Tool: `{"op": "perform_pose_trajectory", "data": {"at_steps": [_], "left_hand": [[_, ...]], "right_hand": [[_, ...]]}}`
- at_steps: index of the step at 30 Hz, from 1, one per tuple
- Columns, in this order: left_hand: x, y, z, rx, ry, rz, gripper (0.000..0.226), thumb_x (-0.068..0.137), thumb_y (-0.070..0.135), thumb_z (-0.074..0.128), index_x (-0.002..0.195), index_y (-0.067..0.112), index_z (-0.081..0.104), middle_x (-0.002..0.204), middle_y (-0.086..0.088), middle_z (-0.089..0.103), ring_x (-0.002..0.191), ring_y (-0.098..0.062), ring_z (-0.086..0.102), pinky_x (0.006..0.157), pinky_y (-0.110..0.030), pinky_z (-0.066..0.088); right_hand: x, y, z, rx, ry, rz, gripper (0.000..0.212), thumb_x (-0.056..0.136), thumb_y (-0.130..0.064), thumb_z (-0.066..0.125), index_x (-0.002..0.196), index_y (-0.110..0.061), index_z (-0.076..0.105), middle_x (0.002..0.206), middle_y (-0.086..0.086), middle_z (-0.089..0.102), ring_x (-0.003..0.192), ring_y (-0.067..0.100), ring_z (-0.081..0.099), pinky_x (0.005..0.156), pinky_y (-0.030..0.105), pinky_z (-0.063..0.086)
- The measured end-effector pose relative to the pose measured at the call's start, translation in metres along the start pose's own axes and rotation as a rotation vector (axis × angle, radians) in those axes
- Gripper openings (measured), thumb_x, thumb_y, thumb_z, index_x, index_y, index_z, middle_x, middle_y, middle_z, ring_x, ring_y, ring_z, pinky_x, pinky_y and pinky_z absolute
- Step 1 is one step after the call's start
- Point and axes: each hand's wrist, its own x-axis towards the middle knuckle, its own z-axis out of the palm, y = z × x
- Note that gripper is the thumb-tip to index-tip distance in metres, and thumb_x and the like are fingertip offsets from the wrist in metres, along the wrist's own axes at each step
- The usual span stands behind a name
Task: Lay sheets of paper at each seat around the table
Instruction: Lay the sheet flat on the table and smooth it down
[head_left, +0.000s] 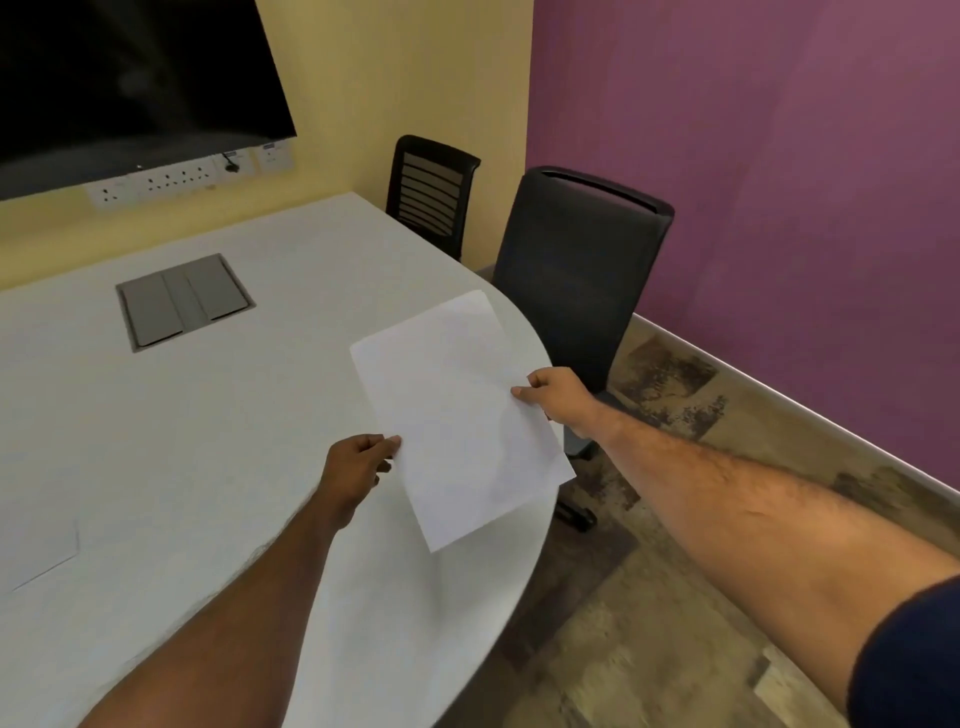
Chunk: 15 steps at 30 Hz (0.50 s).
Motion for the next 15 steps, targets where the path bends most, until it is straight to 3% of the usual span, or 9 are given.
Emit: {"op": "perform_pose_trajectory", "data": {"at_steps": [3, 5, 8, 12, 15], "left_hand": [[-0.006, 0.007, 0.030, -0.001, 0.020, 0.001, 0.019, 0.088, 0.024, 0.070, 0.089, 0.005, 0.072, 0.083, 0.000, 0.066, 0.074, -0.017, 0.057, 0.067, -0.031, 0.043], [-0.005, 0.014, 0.045, -0.003, 0.038, 0.008, 0.023, 0.088, 0.024, 0.069, 0.091, 0.001, 0.072, 0.082, -0.001, 0.066, 0.073, -0.017, 0.057, 0.067, -0.031, 0.043], [0.005, 0.024, 0.063, -0.010, 0.046, 0.020, 0.023, 0.088, 0.023, 0.068, 0.090, 0.001, 0.071, 0.079, -0.001, 0.064, 0.072, -0.017, 0.056, 0.068, -0.032, 0.043], [0.033, 0.040, 0.084, -0.018, 0.043, 0.040, 0.017, 0.088, 0.023, 0.068, 0.077, 0.010, 0.069, 0.075, 0.002, 0.063, 0.072, -0.017, 0.056, 0.066, -0.031, 0.043], [0.066, 0.052, 0.097, -0.053, 0.051, 0.039, 0.016, 0.088, 0.025, 0.069, 0.079, 0.011, 0.070, 0.080, -0.003, 0.066, 0.074, -0.018, 0.058, 0.067, -0.032, 0.043]], "right_hand": [[0.004, 0.014, -0.025, -0.010, 0.006, 0.010, 0.040, 0.086, -0.028, 0.071, 0.082, 0.009, 0.059, 0.081, 0.011, 0.052, 0.078, 0.037, 0.057, 0.080, 0.046, 0.054], [0.007, 0.016, -0.039, 0.001, -0.001, 0.006, 0.039, 0.088, -0.028, 0.070, 0.094, 0.010, 0.063, 0.088, 0.017, 0.059, 0.089, 0.035, 0.063, 0.089, 0.048, 0.053], [0.018, 0.019, -0.056, 0.012, -0.007, 0.010, 0.033, 0.090, -0.028, 0.068, 0.095, 0.005, 0.066, 0.101, 0.018, 0.065, 0.094, 0.029, 0.065, 0.087, 0.042, 0.054], [0.046, 0.019, -0.076, 0.014, -0.018, 0.014, 0.018, 0.092, -0.026, 0.065, 0.085, -0.009, 0.065, 0.101, 0.008, 0.066, 0.094, 0.022, 0.065, 0.081, 0.032, 0.054], [0.073, 0.012, -0.091, 0.001, -0.029, -0.004, 0.015, 0.092, -0.026, 0.064, 0.081, -0.016, 0.062, 0.097, 0.002, 0.065, 0.089, 0.016, 0.064, 0.072, 0.025, 0.051]]}}
